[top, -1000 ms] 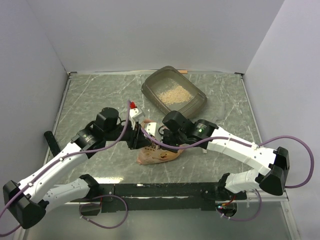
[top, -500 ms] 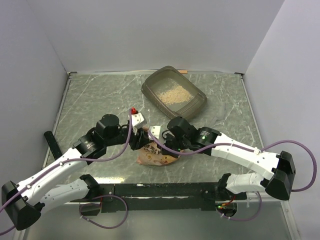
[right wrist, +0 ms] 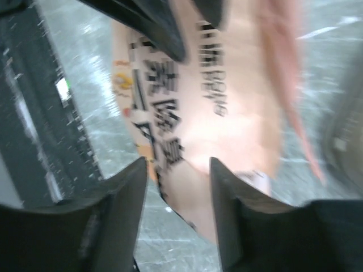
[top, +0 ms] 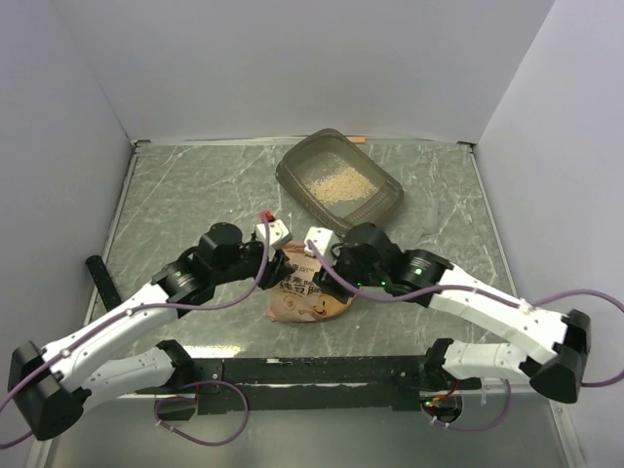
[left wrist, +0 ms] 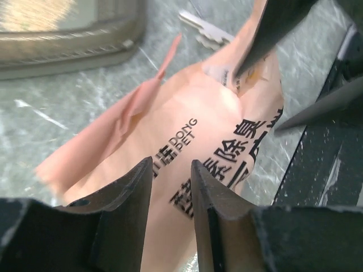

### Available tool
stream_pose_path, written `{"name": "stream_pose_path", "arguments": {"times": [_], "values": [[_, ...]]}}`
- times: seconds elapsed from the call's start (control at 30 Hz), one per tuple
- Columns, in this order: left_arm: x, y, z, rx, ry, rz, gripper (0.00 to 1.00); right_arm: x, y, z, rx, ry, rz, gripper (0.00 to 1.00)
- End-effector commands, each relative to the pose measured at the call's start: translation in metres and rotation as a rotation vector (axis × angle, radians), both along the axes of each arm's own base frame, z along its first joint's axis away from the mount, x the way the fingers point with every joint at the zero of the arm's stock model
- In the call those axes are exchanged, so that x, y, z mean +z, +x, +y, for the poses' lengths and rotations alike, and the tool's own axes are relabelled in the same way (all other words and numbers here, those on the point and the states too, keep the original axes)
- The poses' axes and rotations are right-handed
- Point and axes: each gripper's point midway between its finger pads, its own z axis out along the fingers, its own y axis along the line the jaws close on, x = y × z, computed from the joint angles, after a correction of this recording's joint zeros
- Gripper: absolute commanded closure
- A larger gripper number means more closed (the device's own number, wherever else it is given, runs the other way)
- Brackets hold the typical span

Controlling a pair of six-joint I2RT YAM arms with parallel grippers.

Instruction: Fill the litter box with clean litter

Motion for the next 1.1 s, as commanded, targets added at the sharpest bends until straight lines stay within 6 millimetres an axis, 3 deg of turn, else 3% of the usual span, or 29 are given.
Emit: {"name": "stream_pose_path", "arguments": {"times": [0.0,0.07,0.17,0.3,0.43,0.53,0.87,1.0,1.07], "values": [[0.057,0.001,0.016,0.107,-0.125,-0.092,0.61,0.067,0.032,-0.026,-0.223,0.113,-0.198,0.35],[0.072,0.001,0.03,0.168,-0.144,-0.109,0.61,0.078,0.038,-0.04,-0.292,0.133,-0.215,0.3],[0.077,0.001,0.048,0.274,-0.162,-0.081,0.6,0.082,0.049,-0.064,-0.402,0.128,-0.205,0.28],[0.053,0.0,0.053,0.351,-0.146,0.047,0.6,0.068,0.063,-0.089,-0.513,0.144,-0.172,0.25],[0.029,0.002,0.046,0.384,-0.112,0.155,0.59,0.062,0.071,-0.096,-0.55,0.265,-0.067,0.23],[0.015,0.006,0.04,0.404,-0.089,0.209,0.59,0.065,0.073,-0.095,-0.559,0.355,-0.006,0.24],[-0.017,0.014,0.029,0.411,-0.079,0.297,0.58,0.067,0.052,-0.062,-0.41,0.445,0.162,0.25],[-0.04,0.009,0.036,0.448,-0.03,0.368,0.6,0.073,0.043,-0.054,-0.336,0.42,0.184,0.27],[-0.054,0.005,0.042,0.465,0.019,0.406,0.61,0.067,0.038,-0.052,-0.298,0.36,0.187,0.28]]}}
